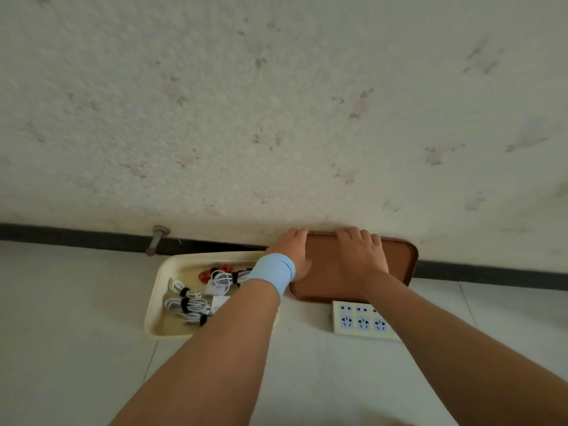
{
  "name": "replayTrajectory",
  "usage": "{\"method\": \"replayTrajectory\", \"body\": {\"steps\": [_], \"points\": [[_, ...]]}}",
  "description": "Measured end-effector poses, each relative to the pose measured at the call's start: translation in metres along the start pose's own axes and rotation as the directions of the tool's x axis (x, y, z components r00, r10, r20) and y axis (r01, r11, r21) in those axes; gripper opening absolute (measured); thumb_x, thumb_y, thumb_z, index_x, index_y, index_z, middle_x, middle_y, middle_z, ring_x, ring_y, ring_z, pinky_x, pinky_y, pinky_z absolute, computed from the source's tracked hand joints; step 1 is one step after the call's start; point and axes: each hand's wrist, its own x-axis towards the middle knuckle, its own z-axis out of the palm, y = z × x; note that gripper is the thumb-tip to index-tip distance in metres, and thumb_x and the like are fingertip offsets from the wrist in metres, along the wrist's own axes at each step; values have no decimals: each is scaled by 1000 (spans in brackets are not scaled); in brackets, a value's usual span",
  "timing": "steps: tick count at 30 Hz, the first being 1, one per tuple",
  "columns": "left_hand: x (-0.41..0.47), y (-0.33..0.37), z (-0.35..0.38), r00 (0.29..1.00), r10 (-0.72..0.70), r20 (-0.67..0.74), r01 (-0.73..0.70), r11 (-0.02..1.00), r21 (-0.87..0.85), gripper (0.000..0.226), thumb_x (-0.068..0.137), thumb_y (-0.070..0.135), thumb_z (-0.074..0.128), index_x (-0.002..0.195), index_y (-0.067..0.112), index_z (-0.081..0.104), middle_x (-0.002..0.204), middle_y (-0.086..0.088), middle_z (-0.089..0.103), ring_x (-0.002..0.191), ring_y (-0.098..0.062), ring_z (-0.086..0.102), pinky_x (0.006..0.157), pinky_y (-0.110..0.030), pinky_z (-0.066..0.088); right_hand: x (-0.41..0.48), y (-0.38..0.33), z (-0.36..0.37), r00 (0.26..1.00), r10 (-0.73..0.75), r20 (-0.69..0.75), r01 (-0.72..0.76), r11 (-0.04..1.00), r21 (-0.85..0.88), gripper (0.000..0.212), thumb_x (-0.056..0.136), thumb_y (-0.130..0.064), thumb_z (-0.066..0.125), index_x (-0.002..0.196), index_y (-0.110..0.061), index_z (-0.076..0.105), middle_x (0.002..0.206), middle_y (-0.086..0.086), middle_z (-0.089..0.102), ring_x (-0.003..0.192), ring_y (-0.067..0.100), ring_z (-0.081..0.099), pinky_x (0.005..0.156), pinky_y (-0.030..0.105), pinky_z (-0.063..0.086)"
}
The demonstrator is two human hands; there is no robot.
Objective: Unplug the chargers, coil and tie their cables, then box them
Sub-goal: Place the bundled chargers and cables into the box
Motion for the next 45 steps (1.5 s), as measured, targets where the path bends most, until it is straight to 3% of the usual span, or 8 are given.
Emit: {"method": "replayTrajectory", "body": {"steps": [4,10,13,16,25,31,38,45], "points": [[7,15,9,997,-41,-64,43,998,44,74,94,29,59,154,19,17,157,-11,19,142,-32,27,112,-44,35,0,5,9,999,-19,-28,17,998,-55,53,97,-15,49,148,-22,38,140,10,44,131,30,42,119,54,19],[5,13,7,994,55,-96,-36,981,190,39,97,33,54,134,18,52,137,-7,42,129,-28,37,101,-41,42,-1,14,9,1000,11,8,-11,1000,-29,32,92,-20,56,122,-30,61,127,3,50,123,26,47,118,54,17],[0,13,0,991,91,-101,-78,989,128,28,94,24,56,121,17,58,123,-6,55,114,-28,53,93,-41,47,-2,13,2,996,-66,-57,68,997,40,21,92,-21,56,110,-30,63,108,-1,60,98,23,60,97,42,35],[-8,11,-14,974,127,-187,-116,991,71,27,89,13,55,114,22,62,108,-2,66,96,-26,63,83,-36,52,-2,3,-16,974,-182,-134,193,979,69,14,89,-18,57,99,-23,66,93,3,61,82,27,59,74,36,31],[-53,-38,-66,872,296,-391,-205,944,259,19,94,12,52,104,19,67,92,-4,65,85,-26,58,67,-30,39,1,-45,-64,871,-348,-346,411,903,124,8,75,-12,76,78,-15,69,74,3,56,53,22,50,43,29,41],[-106,-120,-73,829,262,-494,-142,953,267,14,87,7,65,91,14,75,85,-6,71,79,-31,62,67,-34,49,-6,-107,-55,898,-431,-91,438,896,77,23,95,-23,57,117,-27,61,109,2,52,85,21,54,66,34,48],[-137,-174,-47,978,-103,-181,143,964,223,56,92,20,52,147,28,42,152,2,41,134,-23,42,110,-36,38,-25,-175,-8,845,-534,8,525,833,173,56,97,-12,55,149,-27,39,142,8,46,128,30,44,107,42,40],[-138,-209,2,981,-188,35,173,950,260,73,89,42,59,153,36,24,162,2,21,145,-24,26,117,-38,27,-48,-206,42,769,-622,147,585,778,228,65,101,-14,49,159,-27,22,163,8,25,148,31,24,123,49,17]]}}
